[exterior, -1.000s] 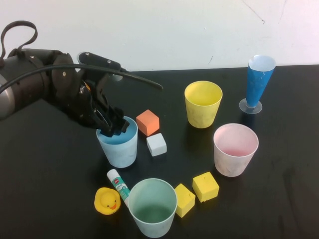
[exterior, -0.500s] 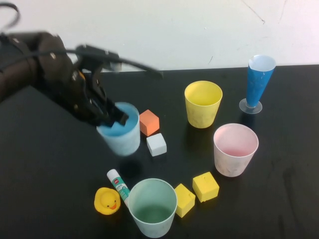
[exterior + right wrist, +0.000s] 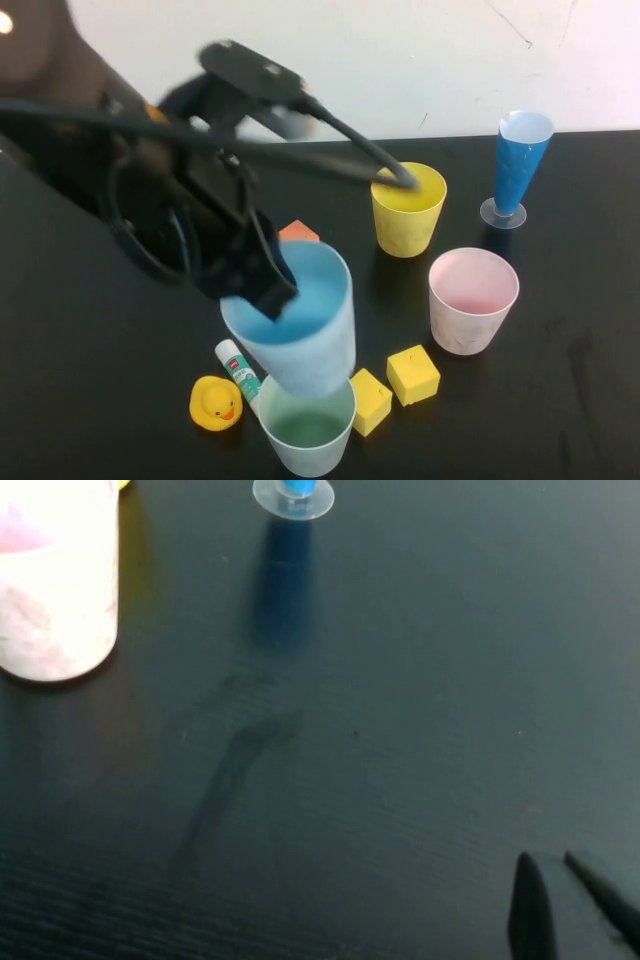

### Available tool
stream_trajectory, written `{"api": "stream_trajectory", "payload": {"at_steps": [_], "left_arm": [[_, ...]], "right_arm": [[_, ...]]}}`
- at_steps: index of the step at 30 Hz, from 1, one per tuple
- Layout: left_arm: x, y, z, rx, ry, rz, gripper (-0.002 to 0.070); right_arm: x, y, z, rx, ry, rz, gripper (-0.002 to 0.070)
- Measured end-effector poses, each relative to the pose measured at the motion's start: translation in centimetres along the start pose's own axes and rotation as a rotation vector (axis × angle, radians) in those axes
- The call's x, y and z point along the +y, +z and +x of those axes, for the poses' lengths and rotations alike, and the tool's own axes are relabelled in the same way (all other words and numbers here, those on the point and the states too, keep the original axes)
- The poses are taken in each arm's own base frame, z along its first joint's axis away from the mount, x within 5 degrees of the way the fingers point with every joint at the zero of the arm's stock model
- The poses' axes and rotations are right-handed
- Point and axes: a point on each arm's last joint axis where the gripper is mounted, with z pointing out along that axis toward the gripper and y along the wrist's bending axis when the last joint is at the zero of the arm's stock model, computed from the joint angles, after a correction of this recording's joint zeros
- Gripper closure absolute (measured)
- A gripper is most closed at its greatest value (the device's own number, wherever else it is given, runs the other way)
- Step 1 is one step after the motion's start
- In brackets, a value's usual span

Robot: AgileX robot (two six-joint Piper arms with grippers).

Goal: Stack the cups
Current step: Place the blue cup on the green cup, then pick up the pink cup

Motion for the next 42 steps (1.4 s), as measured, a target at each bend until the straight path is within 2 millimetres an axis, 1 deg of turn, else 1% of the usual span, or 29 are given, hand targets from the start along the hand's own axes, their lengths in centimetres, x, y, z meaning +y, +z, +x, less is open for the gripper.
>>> {"api": "stream_trajectory", "payload": {"at_steps": [2, 5, 10, 14, 17, 21, 24, 26, 30, 31, 33, 35, 37, 39, 42], "left_arm": [[-1.1, 0.2, 0.0, 0.023, 0.027, -0.009, 0.0656], [-1.6, 1.0, 0.1, 0.064, 0.042, -0.051, 0.0656], [-1.1, 3.6, 0.8, 0.138, 0.036, -0.085, 0.0656], [-0.4, 5.6, 1.1, 0.149, 0.024, -0.117, 0.0656], [-0.1, 6.5, 1.1, 0.128, 0.021, -0.136, 0.0656], [0.2, 7.2, 0.9, 0.127, 0.021, -0.143, 0.0655], [0.3, 7.7, 0.9, 0.141, 0.019, -0.140, 0.0624], [0.4, 8.0, 0.9, 0.150, 0.018, -0.139, 0.0568], [0.4, 8.2, 0.7, 0.139, 0.016, -0.137, 0.0451], [0.3, 8.2, 0.7, 0.135, 0.010, -0.129, 0.0432], [0.2, 8.2, 0.7, 0.129, 0.008, -0.122, 0.0419], [0.2, 8.2, 0.6, 0.119, 0.007, -0.118, 0.0431], [0.1, 7.7, 0.5, 0.091, 0.011, -0.123, 0.0463], [-0.1, 6.6, 0.4, 0.047, 0.017, -0.132, 0.0505], [-0.5, 3.9, 0.1, -0.082, 0.044, -0.173, 0.0592]], "right_arm": [[0.0, 0.0, 0.0, -0.005, 0.000, 0.003, 0.0679], [0.0, 0.0, -0.1, -0.007, 0.000, 0.004, 0.0679], [0.0, 0.0, -0.1, -0.009, 0.003, 0.004, 0.0679], [0.0, 0.0, -0.1, -0.010, 0.004, 0.003, 0.0679], [0.0, 0.0, -0.1, -0.010, 0.006, 0.002, 0.0679], [0.0, 0.0, -0.1, -0.010, 0.006, 0.003, 0.0679], [0.0, 0.0, -0.1, -0.010, 0.006, 0.003, 0.0679], [0.0, 0.0, -0.1, -0.010, 0.006, 0.003, 0.0679], [0.0, 0.0, -0.1, -0.010, 0.000, 0.003, 0.0679], [0.0, 0.0, 0.0, -0.004, -0.011, -0.002, 0.0679], [0.2, 0.0, 0.0, 0.002, -0.039, -0.020, 0.0679], [0.5, 0.0, 0.0, -0.008, -0.070, -0.050, 0.0679], [0.9, -0.1, -0.2, -0.022, -0.095, -0.097, 0.0679], [1.3, -0.4, -0.7, -0.035, -0.144, -0.151, 0.0679], [1.9, -1.5, -2.7, -0.072, -0.204, -0.265, 0.0679]]}}
